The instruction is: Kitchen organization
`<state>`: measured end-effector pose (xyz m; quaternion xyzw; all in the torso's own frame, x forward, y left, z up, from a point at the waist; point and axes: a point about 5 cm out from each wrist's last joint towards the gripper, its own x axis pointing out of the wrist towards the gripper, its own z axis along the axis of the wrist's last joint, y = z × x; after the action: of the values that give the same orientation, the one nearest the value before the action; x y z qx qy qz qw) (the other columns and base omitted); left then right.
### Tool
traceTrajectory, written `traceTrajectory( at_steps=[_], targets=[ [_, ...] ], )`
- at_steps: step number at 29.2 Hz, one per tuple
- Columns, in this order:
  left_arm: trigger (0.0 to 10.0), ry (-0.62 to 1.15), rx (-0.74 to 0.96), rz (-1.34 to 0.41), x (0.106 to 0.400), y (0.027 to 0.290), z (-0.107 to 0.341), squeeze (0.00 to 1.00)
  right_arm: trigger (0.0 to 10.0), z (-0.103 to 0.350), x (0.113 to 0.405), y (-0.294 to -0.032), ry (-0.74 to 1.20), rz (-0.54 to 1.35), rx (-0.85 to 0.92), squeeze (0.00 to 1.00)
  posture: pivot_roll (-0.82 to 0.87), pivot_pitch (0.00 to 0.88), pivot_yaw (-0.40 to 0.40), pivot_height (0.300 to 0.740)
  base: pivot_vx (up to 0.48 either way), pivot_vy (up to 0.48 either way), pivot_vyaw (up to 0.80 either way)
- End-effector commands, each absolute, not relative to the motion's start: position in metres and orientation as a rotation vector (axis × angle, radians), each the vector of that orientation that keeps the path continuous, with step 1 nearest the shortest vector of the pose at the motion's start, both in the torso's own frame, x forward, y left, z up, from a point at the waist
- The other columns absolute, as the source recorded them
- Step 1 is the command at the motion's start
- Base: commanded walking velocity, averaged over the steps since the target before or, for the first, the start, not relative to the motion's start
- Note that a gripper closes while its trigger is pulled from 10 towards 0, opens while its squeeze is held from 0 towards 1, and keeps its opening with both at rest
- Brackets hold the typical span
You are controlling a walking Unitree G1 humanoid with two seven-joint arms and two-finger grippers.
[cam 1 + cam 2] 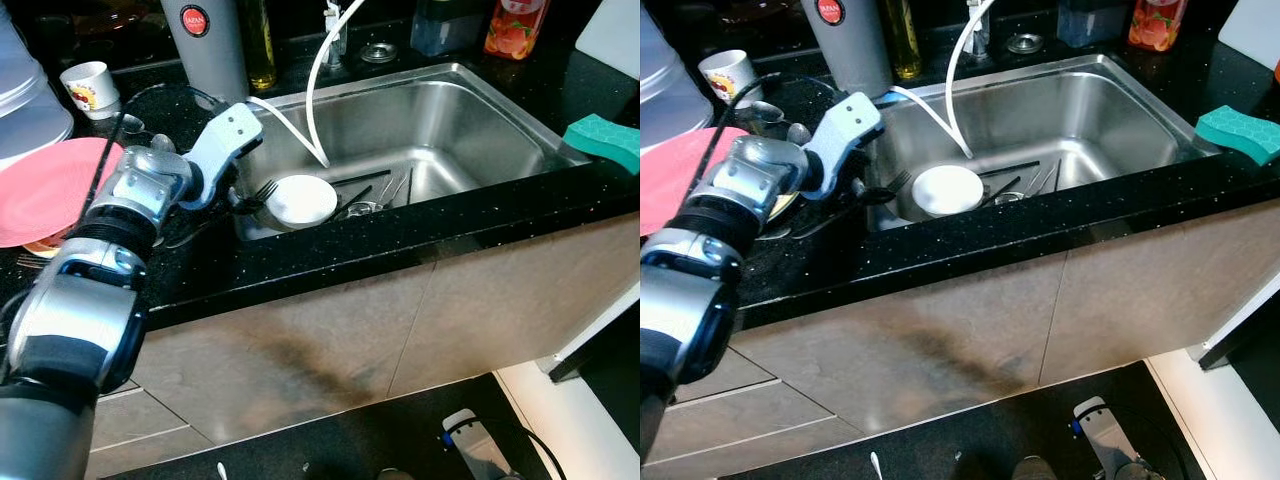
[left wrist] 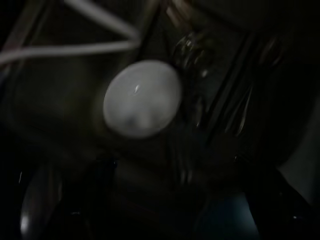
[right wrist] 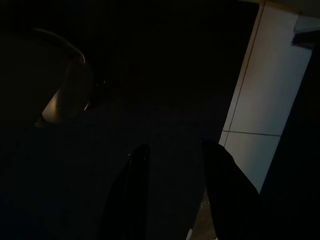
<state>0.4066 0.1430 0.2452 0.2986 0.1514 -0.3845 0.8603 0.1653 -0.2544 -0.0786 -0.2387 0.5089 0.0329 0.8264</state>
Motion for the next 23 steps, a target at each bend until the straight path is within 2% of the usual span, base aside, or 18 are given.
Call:
traceTrajectory(
  at_steps=[1,7,10,11,23],
  targets=[
    [10.0,0.284,0.651,-0.826,0.407,0.137,0.257,1.00,10.0,-0.082,0.160,-0.252,1.100,0.083,-0.509,0.00,-0.05,0.094,0.092,0.740,0.000,0.000,0.00],
    [10.0,0.290,0.698,-0.849,0.406,0.132,0.253,1.00,10.0,-0.082,0.160,-0.252,1.100,0.085,-0.510,0.00,-0.04,0.093,0.094,0.740,0.000,0.000,0.00],
    [10.0,0.335,0.813,-0.813,0.405,0.131,0.235,0.98,10.0,-0.082,0.160,-0.251,1.099,0.084,-0.510,0.00,-0.05,0.093,0.095,0.740,0.000,0.000,0.00],
    [10.0,0.346,0.863,-0.800,0.405,0.131,0.228,0.00,10.0,-0.082,0.161,-0.251,1.098,0.083,-0.510,0.00,-0.05,0.093,0.095,0.740,0.000,0.000,0.00],
    [10.0,0.350,0.963,-0.730,0.406,0.127,0.210,0.00,10.0,-0.082,0.160,-0.251,1.098,0.082,-0.510,0.00,-0.05,0.086,0.095,0.740,0.000,0.000,0.00]
  ],
)
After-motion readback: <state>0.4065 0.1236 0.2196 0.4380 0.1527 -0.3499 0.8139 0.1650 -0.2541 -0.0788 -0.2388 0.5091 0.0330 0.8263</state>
